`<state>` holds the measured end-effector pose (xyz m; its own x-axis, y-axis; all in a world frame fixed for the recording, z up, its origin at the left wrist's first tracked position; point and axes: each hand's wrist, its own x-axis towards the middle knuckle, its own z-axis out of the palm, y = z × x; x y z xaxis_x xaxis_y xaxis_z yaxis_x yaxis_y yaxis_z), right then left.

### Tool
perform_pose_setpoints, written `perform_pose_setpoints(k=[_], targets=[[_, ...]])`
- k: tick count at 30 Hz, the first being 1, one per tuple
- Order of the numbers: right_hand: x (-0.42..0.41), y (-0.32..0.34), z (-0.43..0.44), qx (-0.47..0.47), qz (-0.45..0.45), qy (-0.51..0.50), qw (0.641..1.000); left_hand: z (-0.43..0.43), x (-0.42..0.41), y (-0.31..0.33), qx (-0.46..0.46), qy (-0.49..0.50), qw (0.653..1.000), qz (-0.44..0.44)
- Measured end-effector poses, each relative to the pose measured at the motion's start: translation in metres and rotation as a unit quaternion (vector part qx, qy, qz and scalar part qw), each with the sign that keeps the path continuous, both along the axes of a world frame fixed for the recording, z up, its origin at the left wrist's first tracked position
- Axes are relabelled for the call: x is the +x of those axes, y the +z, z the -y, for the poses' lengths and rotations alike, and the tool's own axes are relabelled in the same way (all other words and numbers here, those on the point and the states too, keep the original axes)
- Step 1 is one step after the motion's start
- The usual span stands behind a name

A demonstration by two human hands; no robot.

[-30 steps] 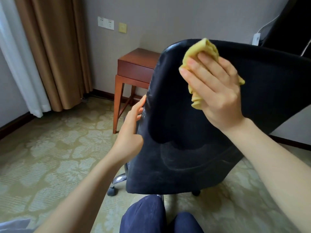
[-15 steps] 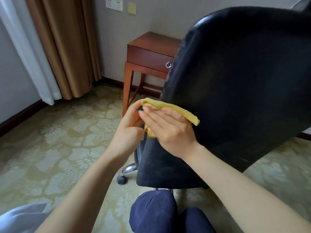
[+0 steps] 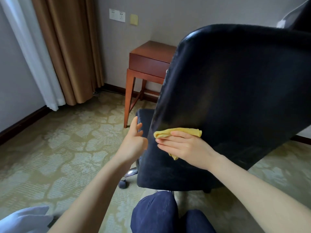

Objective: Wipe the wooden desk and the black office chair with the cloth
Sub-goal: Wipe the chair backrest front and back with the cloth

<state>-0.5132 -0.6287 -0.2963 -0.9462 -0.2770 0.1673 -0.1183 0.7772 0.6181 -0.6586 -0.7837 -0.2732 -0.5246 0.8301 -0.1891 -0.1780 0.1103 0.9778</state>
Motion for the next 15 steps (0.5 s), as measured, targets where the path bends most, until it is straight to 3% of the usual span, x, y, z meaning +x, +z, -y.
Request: perform_pose_setpoints(k=[5,10,15], targets=[[0.031,0.025,-0.006,-0.005,-0.048,-0.008,0.999,-0.002,-0.001,0.001,0.009,-0.023,0.999,-0.035],[0.033,0.063,0.007,-0.031,-0.188,0.041,0.981,-0.002,0.010,-0.006,0.002,-0.048,0.997,-0.063],[0.012,0.109,0.028,0.006,-0.338,0.104,0.935,0.002,0.016,-0.008,0.007,-0.059,0.995,-0.082]])
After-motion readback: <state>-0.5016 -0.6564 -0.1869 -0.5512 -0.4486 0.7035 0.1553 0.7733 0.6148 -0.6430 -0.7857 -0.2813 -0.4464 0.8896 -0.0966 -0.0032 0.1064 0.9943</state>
